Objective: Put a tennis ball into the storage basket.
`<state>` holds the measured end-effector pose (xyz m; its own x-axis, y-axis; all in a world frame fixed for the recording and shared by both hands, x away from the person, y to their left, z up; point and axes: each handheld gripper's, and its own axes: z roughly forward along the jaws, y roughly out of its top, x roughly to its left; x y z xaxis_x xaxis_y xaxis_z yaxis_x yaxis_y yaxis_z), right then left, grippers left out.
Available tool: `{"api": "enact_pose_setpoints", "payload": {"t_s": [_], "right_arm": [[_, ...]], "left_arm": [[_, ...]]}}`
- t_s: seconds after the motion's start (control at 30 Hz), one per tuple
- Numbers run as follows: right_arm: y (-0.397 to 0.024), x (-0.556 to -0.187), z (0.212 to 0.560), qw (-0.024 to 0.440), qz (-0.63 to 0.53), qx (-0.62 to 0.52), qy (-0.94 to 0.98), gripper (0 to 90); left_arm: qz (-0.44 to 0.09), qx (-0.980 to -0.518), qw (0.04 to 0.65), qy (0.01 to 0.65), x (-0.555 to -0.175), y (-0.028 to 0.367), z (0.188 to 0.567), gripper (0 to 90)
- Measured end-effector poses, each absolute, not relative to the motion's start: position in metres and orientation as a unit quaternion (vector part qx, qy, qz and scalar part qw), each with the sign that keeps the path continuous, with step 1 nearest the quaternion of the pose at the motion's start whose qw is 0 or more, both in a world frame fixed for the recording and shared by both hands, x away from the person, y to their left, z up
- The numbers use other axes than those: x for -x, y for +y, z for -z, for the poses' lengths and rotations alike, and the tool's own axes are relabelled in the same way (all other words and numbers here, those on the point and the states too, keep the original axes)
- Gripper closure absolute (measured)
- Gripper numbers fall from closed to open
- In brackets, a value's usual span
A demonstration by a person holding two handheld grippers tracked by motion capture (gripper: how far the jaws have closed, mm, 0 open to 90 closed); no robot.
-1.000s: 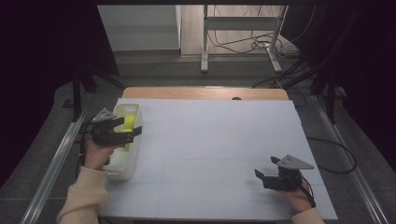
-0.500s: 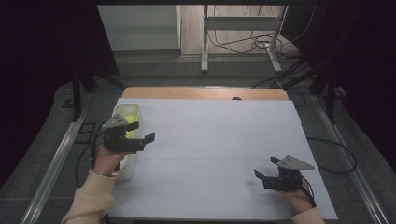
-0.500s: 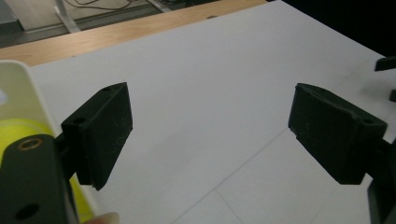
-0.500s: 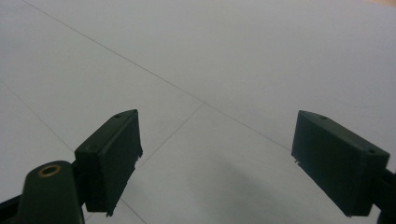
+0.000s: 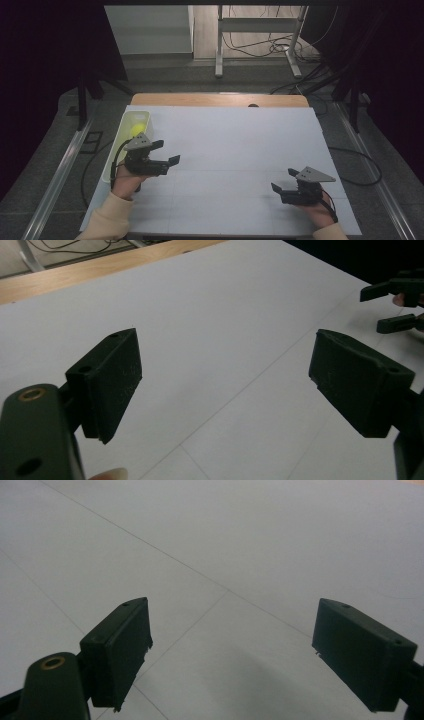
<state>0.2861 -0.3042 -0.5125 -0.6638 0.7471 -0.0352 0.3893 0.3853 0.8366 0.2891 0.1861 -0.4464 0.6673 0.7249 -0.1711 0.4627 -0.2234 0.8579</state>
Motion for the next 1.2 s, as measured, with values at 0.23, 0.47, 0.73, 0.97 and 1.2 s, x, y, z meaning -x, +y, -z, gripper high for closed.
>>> {"api": "enact_pose_setpoints", "payload": {"t_s": [0.23,0.47,0.73,0.97,1.2], "right_arm": [[-0.301,-0.285,0.513,0.205,-0.427,-0.345,0.81,16.1],[-0.301,-0.285,0.513,0.204,-0.423,-0.346,0.812,16.1],[-0.298,-0.283,0.514,0.196,-0.426,-0.341,0.815,16.0],[-0.294,-0.279,0.513,0.184,-0.431,-0.337,0.816,16.0],[-0.291,-0.276,0.513,0.177,-0.43,-0.331,0.821,15.9]], "left_arm": [[-0.106,-0.778,0.487,0.383,-0.278,0.178,0.465,14.4],[-0.102,-0.789,0.48,0.369,-0.268,0.169,0.474,14.4],[-0.099,-0.792,0.473,0.372,-0.257,0.165,0.495,14.3],[-0.089,-0.8,0.457,0.378,-0.253,0.166,0.511,14.2],[-0.083,-0.803,0.454,0.377,-0.248,0.172,0.517,14.5]]}}
